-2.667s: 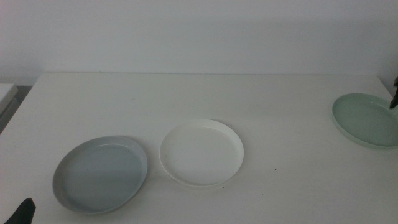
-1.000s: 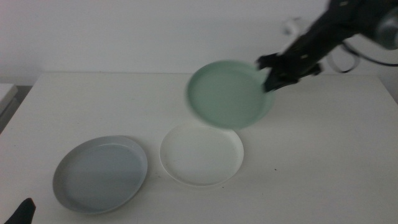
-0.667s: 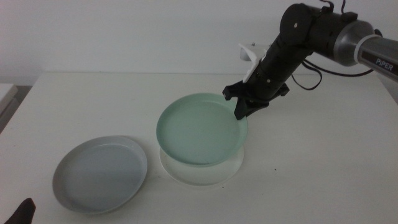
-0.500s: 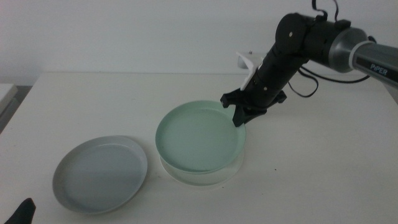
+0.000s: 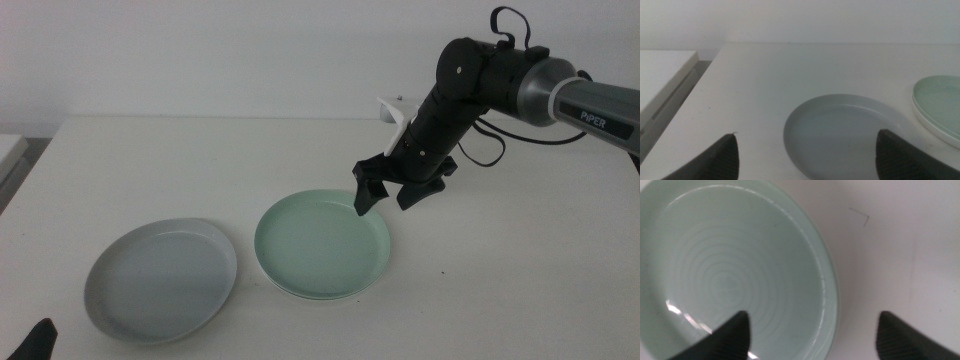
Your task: Stack the three bowls on top of each other.
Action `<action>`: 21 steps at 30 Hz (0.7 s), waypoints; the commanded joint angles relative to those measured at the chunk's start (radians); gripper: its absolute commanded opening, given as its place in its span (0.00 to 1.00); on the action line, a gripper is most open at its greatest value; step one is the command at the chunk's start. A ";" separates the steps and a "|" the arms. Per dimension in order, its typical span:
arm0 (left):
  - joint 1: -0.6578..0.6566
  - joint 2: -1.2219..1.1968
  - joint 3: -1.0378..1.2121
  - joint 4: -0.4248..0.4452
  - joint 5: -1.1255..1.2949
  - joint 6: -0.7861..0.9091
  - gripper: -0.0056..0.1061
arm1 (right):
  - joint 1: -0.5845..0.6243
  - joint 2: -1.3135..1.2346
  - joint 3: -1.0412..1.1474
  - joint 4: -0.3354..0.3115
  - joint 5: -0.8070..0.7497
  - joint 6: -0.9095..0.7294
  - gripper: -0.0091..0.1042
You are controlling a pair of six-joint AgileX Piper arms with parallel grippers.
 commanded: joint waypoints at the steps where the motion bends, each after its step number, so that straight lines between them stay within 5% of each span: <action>1: 0.000 -0.004 0.000 0.001 -0.014 -0.001 0.89 | 0.000 -0.034 -0.023 0.005 0.029 -0.012 0.74; 4: 0.000 -0.004 0.000 0.001 -0.014 -0.001 0.89 | -0.012 -0.115 -0.033 0.002 0.071 -0.028 0.86; 15: 0.000 -0.004 0.000 0.001 -0.014 -0.001 0.89 | -0.078 -0.694 0.070 -0.025 0.076 -0.187 0.87; 21: 0.000 -0.004 0.000 0.001 -0.014 -0.001 0.89 | -0.078 -1.059 0.388 0.073 -0.072 -0.275 0.87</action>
